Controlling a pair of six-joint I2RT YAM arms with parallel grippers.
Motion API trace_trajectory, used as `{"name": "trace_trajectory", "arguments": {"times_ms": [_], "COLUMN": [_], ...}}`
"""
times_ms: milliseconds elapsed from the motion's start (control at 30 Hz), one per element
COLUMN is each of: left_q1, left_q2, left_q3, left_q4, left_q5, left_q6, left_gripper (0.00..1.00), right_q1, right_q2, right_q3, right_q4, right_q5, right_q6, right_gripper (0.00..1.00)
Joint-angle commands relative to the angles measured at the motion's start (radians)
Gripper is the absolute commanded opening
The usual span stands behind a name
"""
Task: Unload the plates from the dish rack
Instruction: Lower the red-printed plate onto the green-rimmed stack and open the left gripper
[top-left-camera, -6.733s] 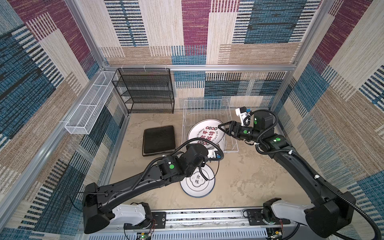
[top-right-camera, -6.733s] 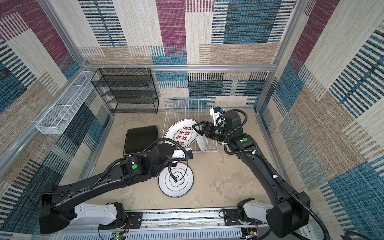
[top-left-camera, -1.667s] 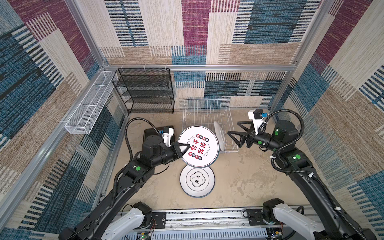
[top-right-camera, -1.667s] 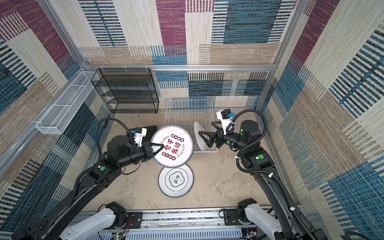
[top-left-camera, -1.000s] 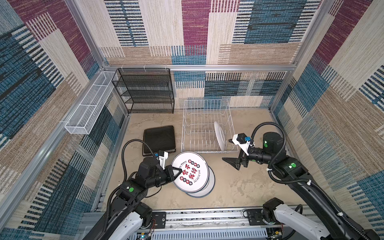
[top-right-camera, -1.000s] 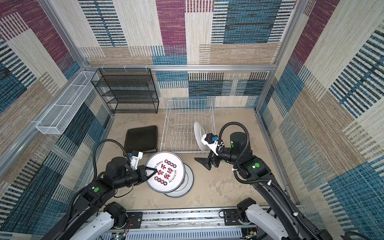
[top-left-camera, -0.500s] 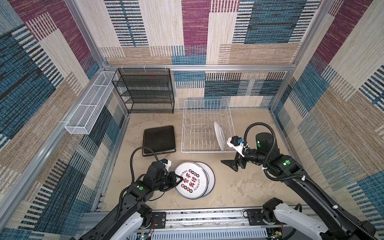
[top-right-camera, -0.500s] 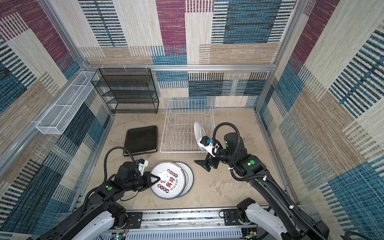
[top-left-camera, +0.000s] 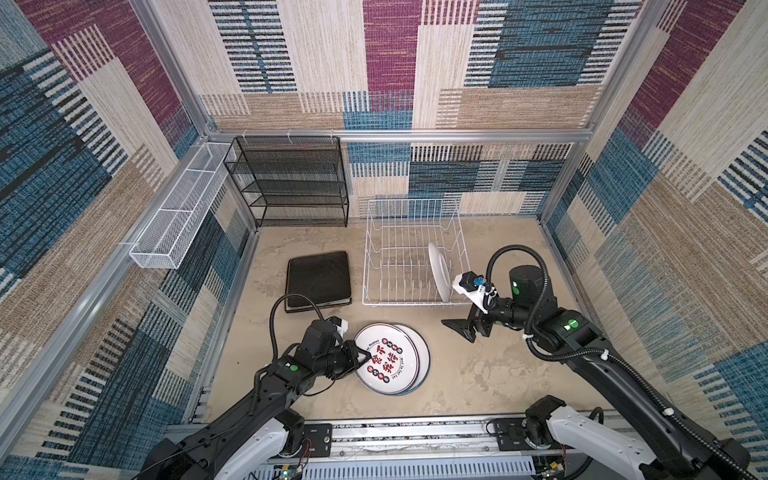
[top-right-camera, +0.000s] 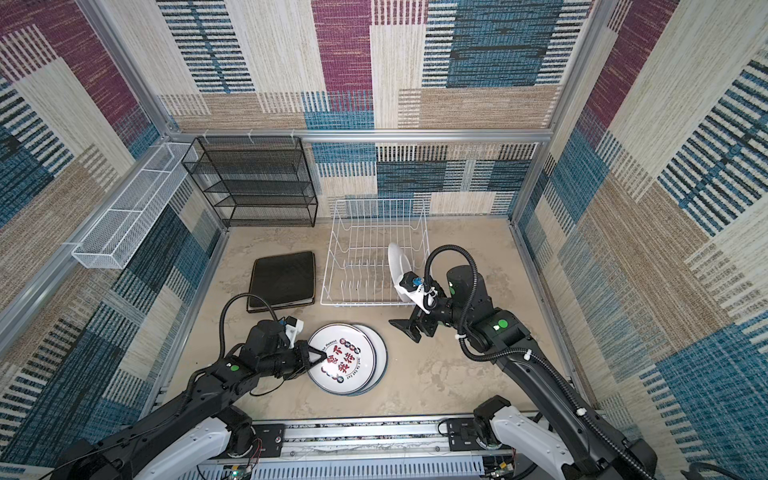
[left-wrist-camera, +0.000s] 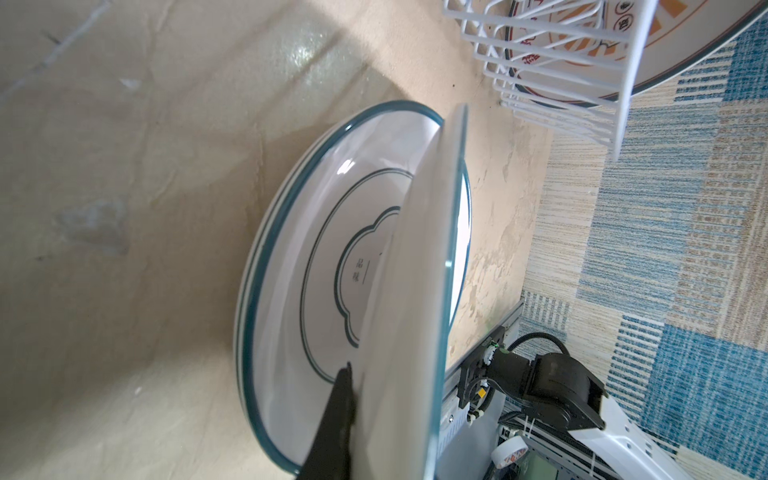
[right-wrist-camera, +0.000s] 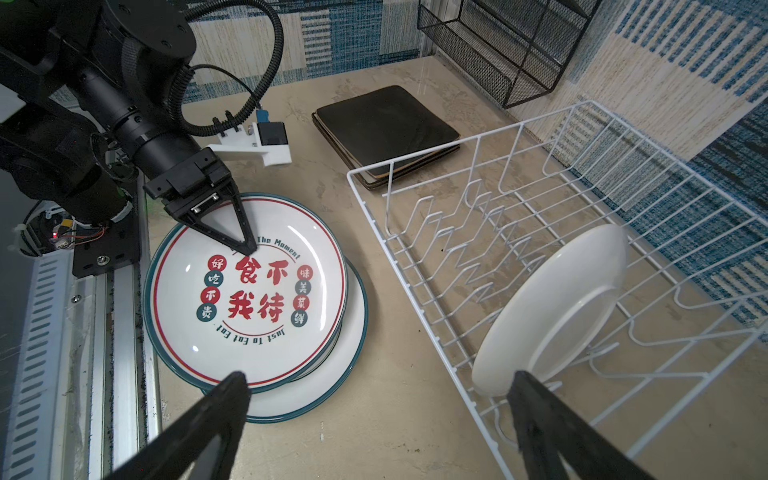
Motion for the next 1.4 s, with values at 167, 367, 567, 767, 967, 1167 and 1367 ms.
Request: {"name": "trace_trajectory", "arguments": {"times_ms": [167, 367, 567, 767, 967, 1167, 1367], "left_q1": [0.0, 0.0, 0.0, 0.0, 0.0, 0.0, 0.0], "left_q2": [0.023, 0.023, 0.037, 0.059, 0.113, 0.191, 0.251], "left_q3": [0.014, 0.062, 0.136, 0.211, 0.284, 0.317, 0.354], "left_q4": [0.036, -0.075, -0.209, -0.329, -0.41, -0.383, -0.375], "left_q5": [0.014, -0.021, -0.055, -0.093, -0.117, -0.096, -0.098], "left_q6": [0.009, 0.043, 0.093, 0.141, 0.192, 0.194, 0.204], "left_gripper": [0.16, 0.35, 0.59, 0.64, 0.65, 0.65, 0.65], "right_q1": [0.0, 0.001, 0.0, 0.001, 0.001, 0.001, 0.002], "right_q2": [-0.008, -0.016, -0.026, -0.025, -0.018, -0.018, -0.023], "right_q3": [0.0, -0.006, -0.013, -0.012, -0.009, -0.012, -0.013], "right_q4": [0.037, 0.04, 0.037, 0.037, 0.039, 0.044, 0.038], "right_q5": [0.001, 0.001, 0.009, 0.009, 0.011, 0.015, 0.022], "right_q6": [0.018, 0.027, 0.032, 0.036, 0.04, 0.051, 0.046], "right_gripper": [0.99, 0.99, 0.99, 0.99, 0.99, 0.99, 0.99]}}
